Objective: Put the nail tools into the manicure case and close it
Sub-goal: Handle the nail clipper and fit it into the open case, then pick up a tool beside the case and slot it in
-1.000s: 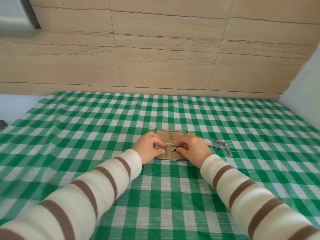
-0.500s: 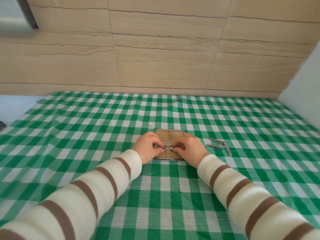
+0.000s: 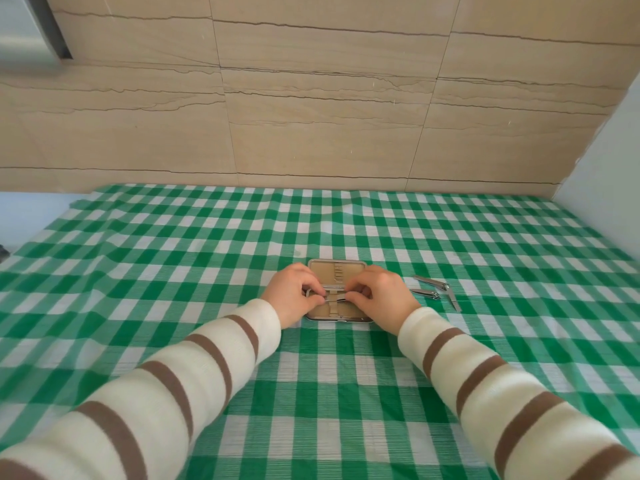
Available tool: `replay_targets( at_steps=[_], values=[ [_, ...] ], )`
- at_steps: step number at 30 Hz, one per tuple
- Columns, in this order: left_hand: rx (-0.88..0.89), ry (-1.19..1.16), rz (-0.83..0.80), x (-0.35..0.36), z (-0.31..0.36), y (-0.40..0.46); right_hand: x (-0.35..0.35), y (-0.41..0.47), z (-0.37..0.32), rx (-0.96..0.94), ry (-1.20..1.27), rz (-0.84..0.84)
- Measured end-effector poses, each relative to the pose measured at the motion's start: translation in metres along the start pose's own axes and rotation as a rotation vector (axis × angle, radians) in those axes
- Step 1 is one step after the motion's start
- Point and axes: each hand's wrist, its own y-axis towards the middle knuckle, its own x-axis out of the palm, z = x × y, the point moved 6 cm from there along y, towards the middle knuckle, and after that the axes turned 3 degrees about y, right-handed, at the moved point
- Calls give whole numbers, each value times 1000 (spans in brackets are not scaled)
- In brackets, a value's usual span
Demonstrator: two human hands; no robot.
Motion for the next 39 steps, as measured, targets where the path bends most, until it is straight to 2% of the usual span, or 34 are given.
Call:
replay_targets(
  at_steps=[10,19,39],
  values=[
    [8,2,8,-3,2,0,-42,-7,33,91,-51,108],
    [-20,-74,167,-15,2,-1,-60,-26,80,308,-149,120],
    [-51,-98,187,-11,-4,-9,-58,-38,85,336,-173,123]
  ],
)
